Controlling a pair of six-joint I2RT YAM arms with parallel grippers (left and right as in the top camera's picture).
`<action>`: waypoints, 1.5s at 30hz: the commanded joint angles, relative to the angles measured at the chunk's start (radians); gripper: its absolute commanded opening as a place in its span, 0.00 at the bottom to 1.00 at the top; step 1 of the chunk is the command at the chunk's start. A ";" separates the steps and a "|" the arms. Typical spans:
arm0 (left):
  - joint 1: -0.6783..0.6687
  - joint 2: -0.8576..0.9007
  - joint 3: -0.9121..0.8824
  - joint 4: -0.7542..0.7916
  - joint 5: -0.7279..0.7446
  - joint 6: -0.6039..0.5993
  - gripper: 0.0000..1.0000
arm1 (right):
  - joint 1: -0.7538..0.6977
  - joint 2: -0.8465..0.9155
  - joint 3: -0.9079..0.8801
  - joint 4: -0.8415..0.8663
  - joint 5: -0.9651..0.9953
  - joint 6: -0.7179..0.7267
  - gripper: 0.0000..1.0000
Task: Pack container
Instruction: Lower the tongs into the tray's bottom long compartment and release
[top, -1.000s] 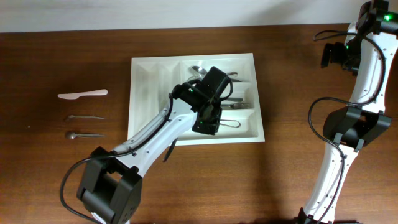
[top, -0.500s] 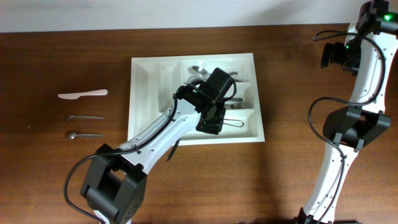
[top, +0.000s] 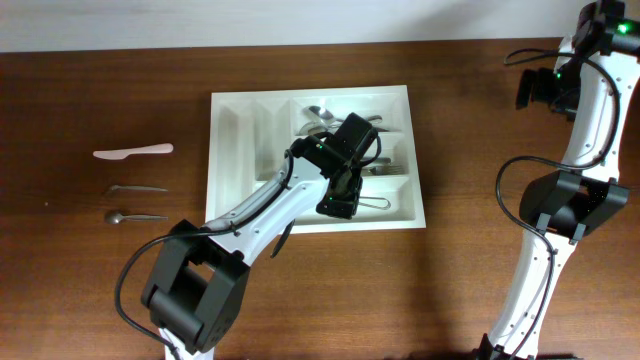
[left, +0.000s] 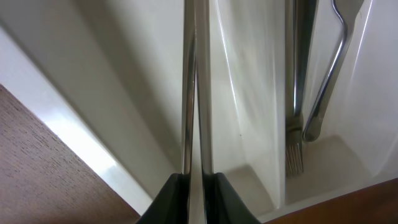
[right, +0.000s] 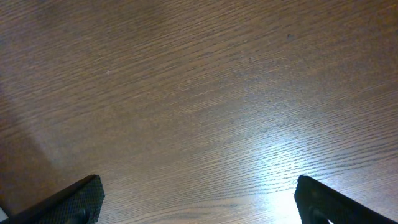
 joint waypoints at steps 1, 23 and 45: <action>0.010 0.002 0.014 0.003 -0.005 -0.010 0.20 | -0.004 -0.023 -0.008 0.003 -0.009 -0.006 0.99; 0.020 -0.001 0.016 0.169 0.004 0.015 0.68 | -0.004 -0.023 -0.008 0.003 -0.009 -0.006 0.99; 0.428 -0.092 0.238 0.061 -0.076 1.537 0.99 | -0.003 -0.023 -0.008 0.003 -0.009 -0.006 0.99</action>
